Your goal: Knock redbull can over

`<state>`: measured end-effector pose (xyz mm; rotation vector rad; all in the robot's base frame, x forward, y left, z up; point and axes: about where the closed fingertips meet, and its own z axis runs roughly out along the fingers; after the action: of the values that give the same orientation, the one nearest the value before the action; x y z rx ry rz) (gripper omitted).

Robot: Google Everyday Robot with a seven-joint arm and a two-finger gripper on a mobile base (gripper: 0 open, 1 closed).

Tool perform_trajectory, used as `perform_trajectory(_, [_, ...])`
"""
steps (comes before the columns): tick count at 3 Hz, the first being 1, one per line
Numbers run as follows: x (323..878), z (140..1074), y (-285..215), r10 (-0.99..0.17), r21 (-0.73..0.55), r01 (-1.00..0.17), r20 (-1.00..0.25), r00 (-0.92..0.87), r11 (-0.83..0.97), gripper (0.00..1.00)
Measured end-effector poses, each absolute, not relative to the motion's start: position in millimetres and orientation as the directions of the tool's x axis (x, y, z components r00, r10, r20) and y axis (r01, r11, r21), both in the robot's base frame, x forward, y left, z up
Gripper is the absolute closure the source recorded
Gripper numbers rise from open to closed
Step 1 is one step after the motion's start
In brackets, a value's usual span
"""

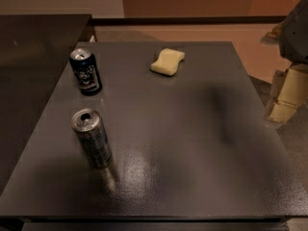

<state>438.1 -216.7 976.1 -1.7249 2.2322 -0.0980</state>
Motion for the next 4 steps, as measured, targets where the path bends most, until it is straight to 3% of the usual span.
perform_trajectory(2, [438, 977, -211, -0.955, -0.244, -0.936, -0.214, -0.204, 0.255, 0.0])
perform_trajectory(4, [428, 957, -117, -0.94, -0.199, -0.977, -0.342, -0.003, 0.075, 0.0])
